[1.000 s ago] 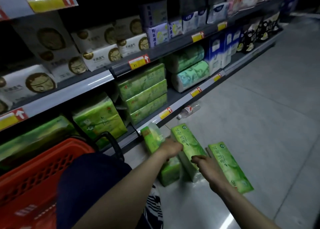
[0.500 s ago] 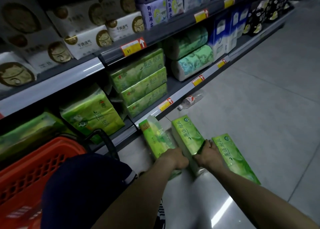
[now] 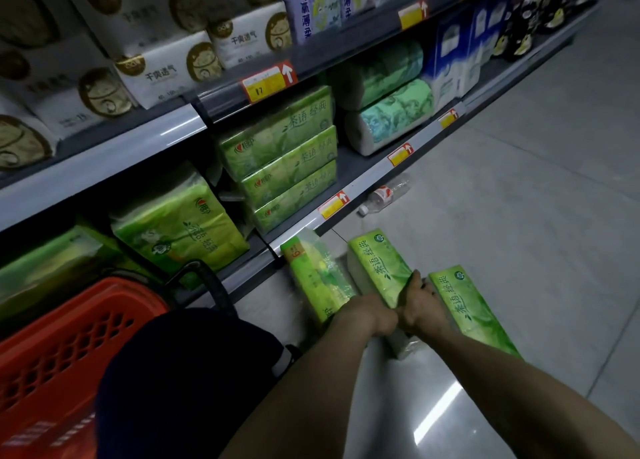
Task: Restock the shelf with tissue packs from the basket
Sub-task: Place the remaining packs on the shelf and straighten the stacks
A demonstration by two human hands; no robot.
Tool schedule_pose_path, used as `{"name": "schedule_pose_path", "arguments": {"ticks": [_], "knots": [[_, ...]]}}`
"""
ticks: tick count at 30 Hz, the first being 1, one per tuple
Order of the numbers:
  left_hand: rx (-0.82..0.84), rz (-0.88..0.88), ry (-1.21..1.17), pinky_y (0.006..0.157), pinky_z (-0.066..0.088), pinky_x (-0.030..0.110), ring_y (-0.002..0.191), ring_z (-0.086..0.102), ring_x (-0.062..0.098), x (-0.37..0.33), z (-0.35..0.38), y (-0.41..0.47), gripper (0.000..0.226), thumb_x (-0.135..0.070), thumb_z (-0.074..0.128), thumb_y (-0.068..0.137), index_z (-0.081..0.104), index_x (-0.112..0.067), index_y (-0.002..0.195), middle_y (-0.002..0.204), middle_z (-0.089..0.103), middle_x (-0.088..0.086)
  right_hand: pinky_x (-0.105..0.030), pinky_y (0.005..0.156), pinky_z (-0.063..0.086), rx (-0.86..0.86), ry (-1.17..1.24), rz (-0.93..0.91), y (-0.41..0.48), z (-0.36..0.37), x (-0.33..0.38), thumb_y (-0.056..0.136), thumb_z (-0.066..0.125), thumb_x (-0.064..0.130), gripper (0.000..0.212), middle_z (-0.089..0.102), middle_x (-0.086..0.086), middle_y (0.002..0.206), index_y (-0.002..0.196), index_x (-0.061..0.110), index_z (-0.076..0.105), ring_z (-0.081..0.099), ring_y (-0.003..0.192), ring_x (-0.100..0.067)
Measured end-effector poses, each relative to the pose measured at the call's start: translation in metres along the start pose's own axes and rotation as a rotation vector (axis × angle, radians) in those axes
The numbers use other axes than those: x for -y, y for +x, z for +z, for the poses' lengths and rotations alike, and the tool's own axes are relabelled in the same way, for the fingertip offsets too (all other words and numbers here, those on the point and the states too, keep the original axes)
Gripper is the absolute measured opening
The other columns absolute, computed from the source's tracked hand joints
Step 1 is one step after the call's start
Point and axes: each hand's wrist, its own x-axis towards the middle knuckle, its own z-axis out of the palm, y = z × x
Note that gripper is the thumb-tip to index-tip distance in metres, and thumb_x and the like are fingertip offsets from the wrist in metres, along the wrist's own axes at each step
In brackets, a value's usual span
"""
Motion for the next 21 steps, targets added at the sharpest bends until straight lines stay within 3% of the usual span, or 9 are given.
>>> {"name": "schedule_pose_path", "arguments": {"ticks": [4,9,14,15,16,17,18,20,21], "knots": [[0.027,-0.001,-0.039,0.112,0.041,0.035,0.142,0.046,0.034,0.003,-0.005,-0.003,0.059,-0.033,0.05,0.101,0.043,-0.01,0.154,0.16,0.042,0.016,-0.054,0.1,0.046,-0.078,0.199,0.068,-0.013,-0.009,-0.008,0.068,0.08,0.052,0.102,0.047,-0.024,0.139,0.147,0.014,0.029,0.046,0.13,-0.046],[0.023,-0.026,-0.231,0.101,0.048,0.033,0.128,0.058,0.033,0.002,-0.012,-0.014,0.053,-0.032,0.057,0.097,0.058,-0.005,0.142,0.145,0.058,0.017,-0.047,0.099,0.054,-0.212,0.646,0.194,-0.027,-0.039,-0.011,0.055,0.089,0.056,0.116,0.062,-0.018,0.134,0.15,0.013,0.039,0.062,0.119,-0.042],[-0.01,-0.024,-0.868,0.09,0.053,0.036,0.105,0.063,0.024,-0.015,-0.027,-0.031,0.056,-0.05,0.073,0.087,0.059,-0.012,0.127,0.128,0.061,0.004,-0.049,0.092,0.061,-0.387,1.12,0.216,-0.054,-0.093,0.011,0.045,0.087,0.052,0.102,0.071,-0.007,0.119,0.133,0.015,0.053,0.071,0.104,-0.033],[0.057,-0.04,-1.004,0.094,0.052,0.041,0.112,0.061,0.026,-0.02,-0.03,-0.036,0.071,-0.058,0.077,0.082,0.055,-0.015,0.134,0.134,0.057,0.007,-0.05,0.089,0.063,-0.389,1.225,0.216,-0.059,-0.103,0.017,0.046,0.089,0.049,0.099,0.071,-0.007,0.117,0.131,0.015,0.052,0.072,0.101,-0.033],[0.136,-0.058,-1.116,0.107,0.045,0.067,0.126,0.056,0.034,-0.023,-0.033,-0.039,0.087,-0.066,0.081,0.073,0.049,-0.018,0.139,0.147,0.051,0.012,-0.052,0.087,0.064,-0.386,1.326,0.218,-0.066,-0.113,0.026,0.047,0.09,0.047,0.099,0.071,-0.007,0.116,0.132,0.015,0.05,0.073,0.098,-0.033],[0.205,-0.055,-1.205,0.091,0.044,0.063,0.137,0.047,0.043,-0.029,-0.037,-0.049,0.097,-0.069,0.084,0.067,0.044,-0.024,0.143,0.154,0.044,0.016,-0.053,0.087,0.064,-0.381,1.418,0.214,-0.072,-0.121,0.034,0.047,0.091,0.046,0.102,0.07,-0.008,0.117,0.134,0.014,0.048,0.074,0.098,-0.034],[0.262,-0.028,-1.302,0.105,0.04,0.066,0.141,0.042,0.047,-0.035,-0.04,-0.056,0.1,-0.068,0.086,0.065,0.04,-0.026,0.143,0.156,0.04,0.021,-0.054,0.089,0.063,-0.39,1.494,0.203,-0.077,-0.128,0.043,0.046,0.092,0.047,0.108,0.069,-0.009,0.119,0.137,0.012,0.046,0.073,0.1,-0.035],[0.353,0.04,-1.431,0.105,0.044,0.062,0.135,0.051,0.046,-0.043,-0.046,-0.07,0.111,-0.066,0.088,0.063,0.041,-0.009,0.147,0.146,0.052,0.028,-0.055,0.092,0.061,-0.382,1.6,0.195,-0.094,-0.138,0.062,0.049,0.091,0.048,0.108,0.068,-0.011,0.12,0.138,0.009,0.046,0.071,0.102,-0.036],[0.35,0.091,-1.472,0.106,0.048,0.057,0.127,0.059,0.043,-0.048,-0.049,-0.079,0.101,-0.063,0.088,0.066,0.05,-0.003,0.137,0.136,0.061,0.027,-0.055,0.088,0.062,-0.359,1.642,0.189,-0.101,-0.14,0.07,0.054,0.092,0.045,0.098,0.069,-0.012,0.116,0.135,0.008,0.05,0.072,0.099,-0.036]]}}
